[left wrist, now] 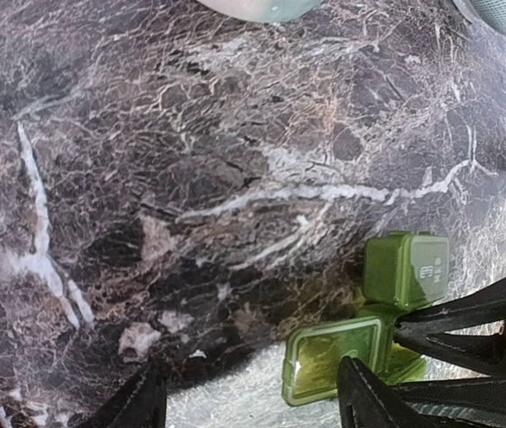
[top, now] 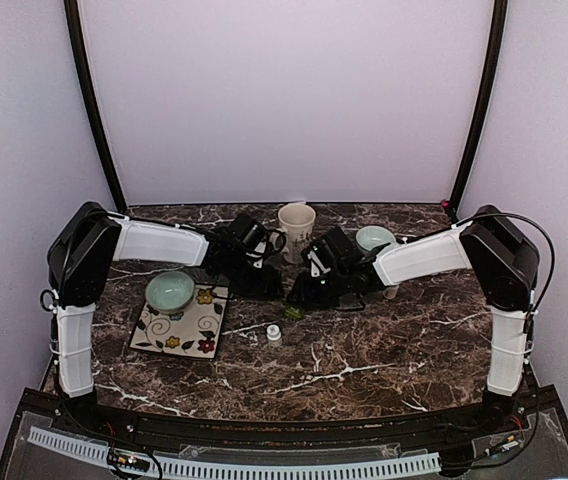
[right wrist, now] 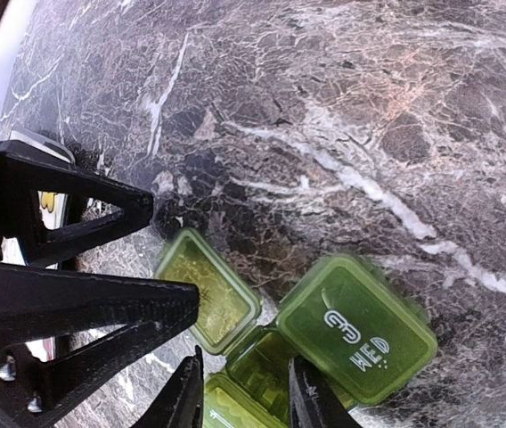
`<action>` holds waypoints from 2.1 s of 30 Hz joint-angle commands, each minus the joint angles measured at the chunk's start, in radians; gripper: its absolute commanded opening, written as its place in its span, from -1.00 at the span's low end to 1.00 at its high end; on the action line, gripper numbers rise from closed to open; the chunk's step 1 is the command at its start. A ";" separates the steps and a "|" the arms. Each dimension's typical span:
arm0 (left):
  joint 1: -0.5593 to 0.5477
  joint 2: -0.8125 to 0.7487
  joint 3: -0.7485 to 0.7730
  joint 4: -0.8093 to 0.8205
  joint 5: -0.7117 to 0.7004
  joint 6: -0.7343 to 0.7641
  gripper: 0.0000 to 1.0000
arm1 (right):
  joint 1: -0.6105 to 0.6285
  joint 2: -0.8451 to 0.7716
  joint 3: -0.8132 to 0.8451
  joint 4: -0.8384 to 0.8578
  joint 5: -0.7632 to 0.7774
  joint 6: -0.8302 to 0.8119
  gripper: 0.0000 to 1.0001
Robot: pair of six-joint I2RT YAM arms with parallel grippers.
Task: Sort the pills into containers
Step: Open the lid of the pill container.
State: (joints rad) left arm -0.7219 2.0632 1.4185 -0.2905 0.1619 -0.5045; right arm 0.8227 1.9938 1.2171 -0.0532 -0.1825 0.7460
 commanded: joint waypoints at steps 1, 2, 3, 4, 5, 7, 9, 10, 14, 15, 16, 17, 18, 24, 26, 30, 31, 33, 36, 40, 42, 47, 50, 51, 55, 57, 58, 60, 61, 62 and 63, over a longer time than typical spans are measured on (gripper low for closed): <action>0.004 0.004 -0.025 -0.009 0.014 0.012 0.34 | 0.007 0.014 0.013 -0.011 0.021 0.013 -0.35; 0.005 0.005 -0.026 -0.009 0.017 0.012 0.34 | 0.008 0.015 0.013 -0.012 0.022 0.014 -0.35; 0.005 0.007 -0.027 -0.008 0.018 0.012 0.34 | 0.006 0.015 0.014 -0.013 0.023 0.016 -0.35; 0.004 0.009 -0.027 -0.007 0.018 0.012 0.34 | 0.006 0.014 0.015 -0.014 0.023 0.016 -0.35; 0.004 0.010 -0.026 -0.007 0.020 0.012 0.35 | 0.006 0.014 0.016 -0.014 0.022 0.014 -0.35; 0.004 0.013 -0.027 -0.008 0.025 0.012 0.35 | 0.006 0.014 0.018 -0.015 0.023 0.016 -0.35; 0.004 0.017 -0.025 -0.009 0.028 0.012 0.34 | 0.006 0.014 0.020 -0.016 0.023 0.017 -0.35; 0.005 0.019 -0.025 -0.010 0.031 0.013 0.34 | 0.008 0.015 0.021 -0.016 0.023 0.016 -0.35; 0.003 0.029 -0.017 -0.020 0.040 0.015 0.34 | 0.006 0.016 0.029 -0.020 0.022 0.015 -0.35; 0.003 0.030 -0.016 -0.021 0.040 0.015 0.34 | 0.007 0.016 0.033 -0.022 0.021 0.015 -0.35; 0.003 0.029 -0.014 -0.025 0.038 0.015 0.34 | 0.006 0.016 0.036 -0.022 0.020 0.014 -0.35; 0.003 0.029 -0.009 -0.033 0.032 0.015 0.34 | 0.007 0.015 0.040 -0.022 0.019 0.011 -0.35; 0.003 0.027 -0.004 -0.039 0.027 0.017 0.34 | 0.008 0.014 0.044 -0.023 0.018 0.010 -0.35; 0.003 0.020 0.026 -0.052 0.003 0.032 0.33 | 0.007 0.008 0.082 -0.045 0.022 -0.019 -0.31; 0.003 0.018 0.029 -0.053 -0.003 0.034 0.34 | 0.008 0.008 0.097 -0.056 0.024 -0.027 -0.30; 0.003 0.016 0.033 -0.055 -0.010 0.034 0.34 | 0.009 0.004 0.113 -0.067 0.028 -0.035 -0.29; 0.003 0.013 0.033 -0.055 -0.013 0.034 0.34 | 0.009 0.004 0.115 -0.070 0.028 -0.038 -0.29; 0.004 0.006 0.033 -0.052 -0.019 0.034 0.34 | 0.010 0.002 0.117 -0.077 0.031 -0.042 -0.28; 0.003 -0.006 0.036 -0.047 -0.026 0.034 0.34 | 0.010 -0.004 0.117 -0.089 0.040 -0.051 -0.28; 0.005 -0.025 0.037 -0.041 -0.033 0.031 0.35 | 0.009 -0.031 0.117 -0.109 0.064 -0.074 -0.27; 0.003 -0.034 0.037 -0.035 -0.034 0.028 0.35 | 0.010 -0.043 0.119 -0.123 0.078 -0.088 -0.26; 0.003 -0.049 0.039 -0.025 -0.035 0.021 0.36 | 0.010 -0.063 0.133 -0.161 0.112 -0.128 -0.24; 0.003 -0.056 0.039 -0.021 -0.034 0.017 0.36 | 0.008 -0.072 0.142 -0.176 0.135 -0.146 -0.23; 0.003 -0.058 0.040 -0.021 -0.035 0.016 0.36 | 0.008 -0.073 0.145 -0.180 0.138 -0.152 -0.23; 0.004 -0.066 0.042 -0.020 -0.035 0.014 0.36 | 0.008 -0.067 0.165 -0.193 0.149 -0.168 -0.22; 0.003 -0.072 0.043 -0.019 -0.035 0.013 0.36 | 0.007 -0.062 0.176 -0.200 0.155 -0.176 -0.22; 0.003 -0.076 0.043 -0.019 -0.035 0.013 0.36 | 0.008 -0.058 0.183 -0.203 0.160 -0.181 -0.23; 0.003 -0.081 0.046 -0.019 -0.036 0.014 0.36 | 0.006 -0.046 0.200 -0.211 0.169 -0.191 -0.23; 0.003 -0.083 0.046 -0.019 -0.037 0.014 0.36 | 0.004 -0.039 0.210 -0.219 0.173 -0.197 -0.23; 0.003 -0.085 0.048 -0.020 -0.038 0.014 0.36 | 0.002 -0.028 0.221 -0.226 0.177 -0.203 -0.23; 0.004 -0.088 0.048 -0.022 -0.039 0.014 0.36 | -0.001 -0.018 0.232 -0.232 0.179 -0.208 -0.23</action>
State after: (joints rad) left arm -0.7216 2.0449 1.4414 -0.3069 0.1360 -0.4835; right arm 0.8249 1.9545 1.3941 -0.2646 -0.0360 0.5755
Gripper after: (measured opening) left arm 0.682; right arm 0.386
